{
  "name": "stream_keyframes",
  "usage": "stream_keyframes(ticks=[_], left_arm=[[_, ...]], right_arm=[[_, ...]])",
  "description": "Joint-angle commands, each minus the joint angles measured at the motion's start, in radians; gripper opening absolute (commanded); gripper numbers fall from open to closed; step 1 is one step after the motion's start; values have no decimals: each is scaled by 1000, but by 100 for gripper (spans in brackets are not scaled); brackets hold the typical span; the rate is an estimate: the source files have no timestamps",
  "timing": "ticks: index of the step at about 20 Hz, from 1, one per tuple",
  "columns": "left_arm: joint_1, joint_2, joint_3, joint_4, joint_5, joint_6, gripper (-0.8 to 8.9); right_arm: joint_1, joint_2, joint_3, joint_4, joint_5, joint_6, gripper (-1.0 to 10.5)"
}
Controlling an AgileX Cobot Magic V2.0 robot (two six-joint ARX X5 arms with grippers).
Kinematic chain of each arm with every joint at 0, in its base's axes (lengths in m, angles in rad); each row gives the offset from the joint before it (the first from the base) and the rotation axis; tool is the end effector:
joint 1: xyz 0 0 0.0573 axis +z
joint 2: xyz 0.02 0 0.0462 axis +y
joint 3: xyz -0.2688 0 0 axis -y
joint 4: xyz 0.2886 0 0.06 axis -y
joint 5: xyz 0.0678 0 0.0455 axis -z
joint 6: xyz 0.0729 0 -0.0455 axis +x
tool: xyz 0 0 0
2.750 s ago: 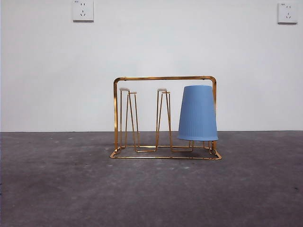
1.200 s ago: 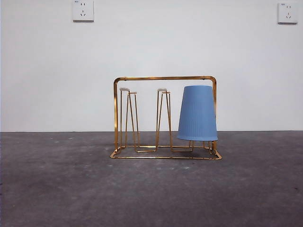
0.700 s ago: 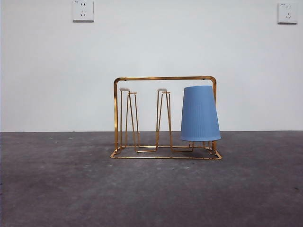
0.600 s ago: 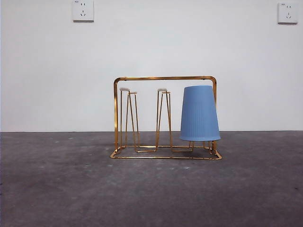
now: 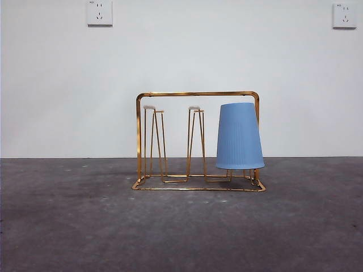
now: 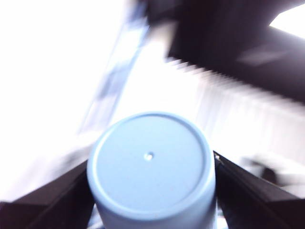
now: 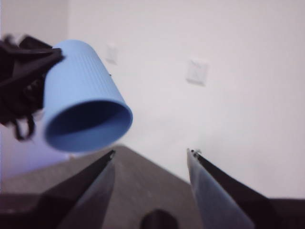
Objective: Pick up cup 1,put cup 1 in the cup rack,pick up cup 2,put cup 2 in the cup rack
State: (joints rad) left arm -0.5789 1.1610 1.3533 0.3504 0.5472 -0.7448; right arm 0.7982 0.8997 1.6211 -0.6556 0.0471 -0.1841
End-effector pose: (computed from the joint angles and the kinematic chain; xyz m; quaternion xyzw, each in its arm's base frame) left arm 0.2271 -0.1937 0.5313 -0.3004 -0.0625 -0.5765 0.7573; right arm 0.1213 0.1195 0.5589 -0.0720 -0.0636 0.3623 0.9271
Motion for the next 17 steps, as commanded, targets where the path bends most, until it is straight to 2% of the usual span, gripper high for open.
stream_keyframes(ticks=[1, 2, 4, 7, 10, 17], left_arm=[[9, -43, -3, -348, -185, 355, -7], [8, -55, -3, -444, -270, 439, -7], [5, -60, -3, -581, -397, 542, -7], [-6, -43, -3, -697, -502, 627, -8], [-11, -11, -3, -727, -576, 669, -7], [-10, 106, -3, -713, -629, 720, -7]], right_arm=[[-1, -18, -4, -67, 47, -13, 257], [-1, -28, -4, -90, 61, -23, 257], [-1, -37, -4, -113, 77, -31, 257], [-1, -47, -4, -130, 81, -31, 257], [-1, -47, -4, -145, 81, -29, 257], [-1, -47, -4, -204, 89, -25, 257]])
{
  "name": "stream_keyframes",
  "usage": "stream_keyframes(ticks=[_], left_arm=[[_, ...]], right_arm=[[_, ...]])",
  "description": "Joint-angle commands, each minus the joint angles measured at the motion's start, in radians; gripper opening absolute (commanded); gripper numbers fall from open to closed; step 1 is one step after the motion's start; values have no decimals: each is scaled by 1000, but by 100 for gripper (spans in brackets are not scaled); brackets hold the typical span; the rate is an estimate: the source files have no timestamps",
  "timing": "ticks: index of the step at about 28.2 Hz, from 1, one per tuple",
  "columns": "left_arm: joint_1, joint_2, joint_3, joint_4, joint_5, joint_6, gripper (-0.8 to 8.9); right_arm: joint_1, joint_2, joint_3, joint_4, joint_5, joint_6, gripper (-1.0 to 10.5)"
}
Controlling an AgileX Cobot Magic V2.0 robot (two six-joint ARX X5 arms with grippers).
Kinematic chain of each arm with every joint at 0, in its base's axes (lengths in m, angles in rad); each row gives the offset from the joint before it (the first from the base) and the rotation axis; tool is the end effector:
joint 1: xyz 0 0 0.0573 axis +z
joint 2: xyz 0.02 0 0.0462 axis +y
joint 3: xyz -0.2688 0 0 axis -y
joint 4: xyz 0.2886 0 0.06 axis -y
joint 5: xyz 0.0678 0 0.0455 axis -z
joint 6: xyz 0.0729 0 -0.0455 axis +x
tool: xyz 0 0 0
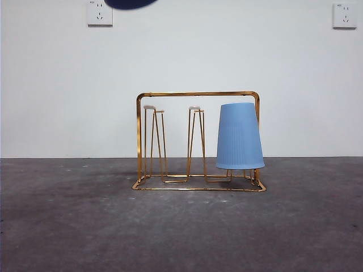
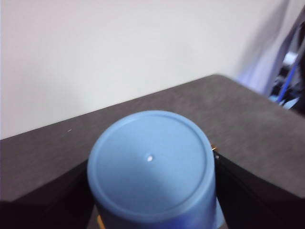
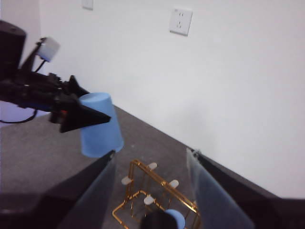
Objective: Pick up cup 1,put cup 1 in the cup rack,pick up cup 2,put cup 2 in the cup rack
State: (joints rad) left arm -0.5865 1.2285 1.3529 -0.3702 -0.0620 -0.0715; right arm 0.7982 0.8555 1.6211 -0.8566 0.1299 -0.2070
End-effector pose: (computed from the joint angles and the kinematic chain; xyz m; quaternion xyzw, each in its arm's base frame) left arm 0.2899 -0.1872 0.4178 0.0048 0.1253 -0.2530 0.9593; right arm 0.1113 0.1006 0.5369 -0.1177 0.0066 0.3301 0.9366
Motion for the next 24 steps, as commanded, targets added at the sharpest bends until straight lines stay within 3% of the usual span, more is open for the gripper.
stream_keyframes(ticks=[1, 9, 24], left_arm=[[-1, 61, -3, 8, -21, 50, -7], [0, 198, -3, 90, -38, 50, -7], [33, 346, -3, 98, -43, 50, -7]], right_arm=[[-1, -2, -4, -8, 9, -2, 257], [-1, -3, -5, -45, 18, 5, 257], [-1, -3, -5, -61, 20, 4, 257]])
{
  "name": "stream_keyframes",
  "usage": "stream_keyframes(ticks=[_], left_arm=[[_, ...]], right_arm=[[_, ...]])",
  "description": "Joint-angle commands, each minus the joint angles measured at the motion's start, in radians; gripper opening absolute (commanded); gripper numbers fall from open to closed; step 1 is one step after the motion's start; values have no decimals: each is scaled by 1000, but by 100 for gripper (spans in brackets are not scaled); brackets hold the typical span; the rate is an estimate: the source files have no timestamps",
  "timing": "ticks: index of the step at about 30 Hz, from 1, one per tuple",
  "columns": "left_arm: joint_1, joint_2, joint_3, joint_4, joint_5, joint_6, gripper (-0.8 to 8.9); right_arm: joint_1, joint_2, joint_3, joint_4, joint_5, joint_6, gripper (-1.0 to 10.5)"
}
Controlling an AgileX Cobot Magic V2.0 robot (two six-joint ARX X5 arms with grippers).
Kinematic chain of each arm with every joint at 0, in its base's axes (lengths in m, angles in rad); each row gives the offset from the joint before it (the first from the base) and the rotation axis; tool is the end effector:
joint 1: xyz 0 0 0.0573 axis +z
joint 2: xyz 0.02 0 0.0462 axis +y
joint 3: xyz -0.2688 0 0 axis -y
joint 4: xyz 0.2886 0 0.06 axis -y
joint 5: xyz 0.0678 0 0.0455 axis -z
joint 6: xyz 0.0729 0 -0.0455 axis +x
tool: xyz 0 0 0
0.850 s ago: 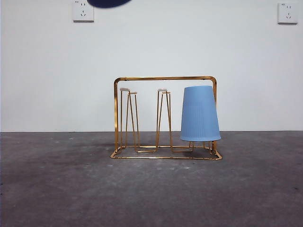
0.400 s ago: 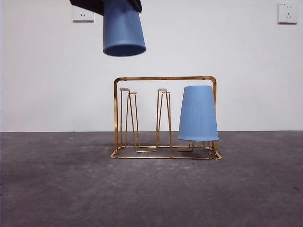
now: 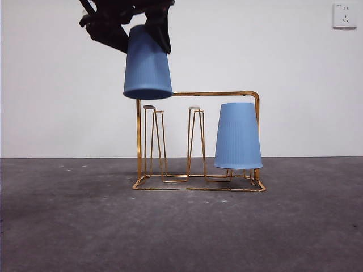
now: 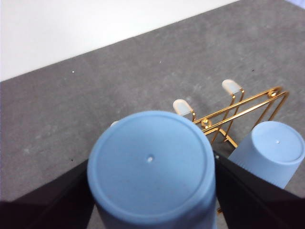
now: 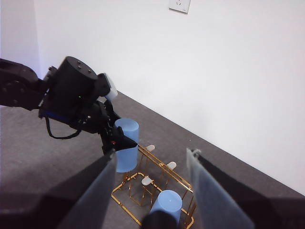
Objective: Pick up cup 1,put cup 1 in the cup rack,pick up cup 2,put cup 2 in the cup rack
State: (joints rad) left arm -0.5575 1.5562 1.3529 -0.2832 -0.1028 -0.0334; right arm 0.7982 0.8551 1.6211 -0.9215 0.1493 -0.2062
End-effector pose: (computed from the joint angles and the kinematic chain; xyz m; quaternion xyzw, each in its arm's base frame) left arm 0.3730 -0.2237 0.3072 0.0623 0.2315 -0.2149 0.9468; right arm 0.1112 0.0986 0.5280 -0.1325 0.0360 0.3233 0.9363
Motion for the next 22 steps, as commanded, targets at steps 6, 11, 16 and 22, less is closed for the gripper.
stream_keyframes(ticks=[6, 11, 16, 22], left_arm=[[11, 67, -3, 13, -2, 8, -8], [11, 105, -4, 11, 2, -3, -8], [11, 137, -10, 10, 5, -11, -7], [12, 148, -60, 35, 4, -19, -8]], right_arm=[[-1, -2, -4, 3, 1, 3, 257], [-1, -2, -5, 1, 5, 3, 257], [-1, -2, -5, 0, 17, 3, 257], [-1, -2, -5, 0, 17, 3, 257]])
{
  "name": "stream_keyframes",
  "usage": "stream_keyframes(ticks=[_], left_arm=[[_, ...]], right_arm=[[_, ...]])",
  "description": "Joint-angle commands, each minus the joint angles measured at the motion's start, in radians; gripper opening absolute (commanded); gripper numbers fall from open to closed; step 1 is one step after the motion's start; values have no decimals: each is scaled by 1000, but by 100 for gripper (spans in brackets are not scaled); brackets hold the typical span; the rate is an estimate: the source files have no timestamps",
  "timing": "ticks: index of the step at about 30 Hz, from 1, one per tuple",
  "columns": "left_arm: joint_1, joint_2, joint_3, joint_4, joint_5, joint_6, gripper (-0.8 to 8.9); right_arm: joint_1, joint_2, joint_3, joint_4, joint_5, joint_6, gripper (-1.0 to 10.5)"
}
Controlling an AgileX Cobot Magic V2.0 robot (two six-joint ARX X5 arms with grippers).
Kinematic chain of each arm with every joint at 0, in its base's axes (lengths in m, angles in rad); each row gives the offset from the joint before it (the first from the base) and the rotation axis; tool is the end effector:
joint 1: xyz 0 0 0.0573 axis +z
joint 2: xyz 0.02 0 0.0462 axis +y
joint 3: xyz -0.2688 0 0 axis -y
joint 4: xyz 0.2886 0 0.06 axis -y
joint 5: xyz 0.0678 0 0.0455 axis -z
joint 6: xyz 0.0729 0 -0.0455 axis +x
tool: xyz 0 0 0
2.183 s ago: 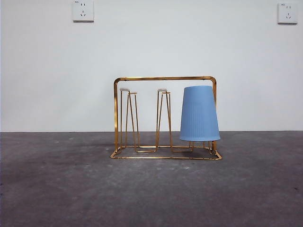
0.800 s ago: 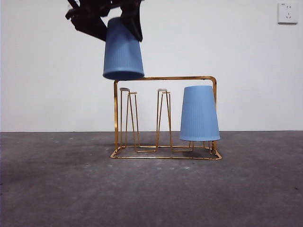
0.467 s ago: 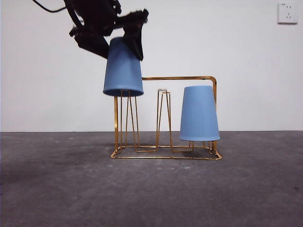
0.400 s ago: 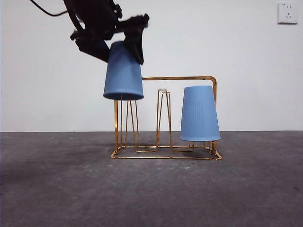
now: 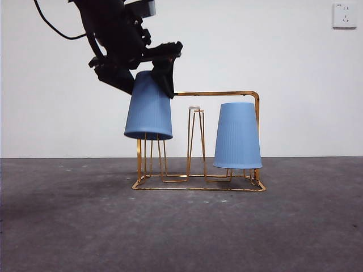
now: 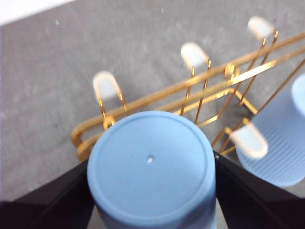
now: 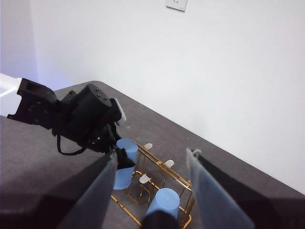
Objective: Pick up cup 1,put cup 1 in the cup rack,pick up cup 2,put cup 2 in the cup rack
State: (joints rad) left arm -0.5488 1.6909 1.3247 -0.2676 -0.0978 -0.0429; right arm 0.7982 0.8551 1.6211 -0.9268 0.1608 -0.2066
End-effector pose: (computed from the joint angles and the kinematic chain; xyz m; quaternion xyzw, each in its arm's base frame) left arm 0.3930 -0.2319 0.2399 0.0791 0.3000 -0.2061 0.9281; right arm 0.1116 0.0978 0.5273 -0.1345 0.0387 0.3180 0.9377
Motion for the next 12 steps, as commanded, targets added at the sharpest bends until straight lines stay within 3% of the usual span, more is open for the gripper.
stream_keyframes(ticks=[1, 12], left_arm=[[5, 13, -45, 27, -1, -12, -7], [7, 21, -125, 105, -7, -47, -8]], right_arm=[[-1, -2, -5, 5, 5, 3, 257], [-1, -2, -5, 5, 5, 1, 256]])
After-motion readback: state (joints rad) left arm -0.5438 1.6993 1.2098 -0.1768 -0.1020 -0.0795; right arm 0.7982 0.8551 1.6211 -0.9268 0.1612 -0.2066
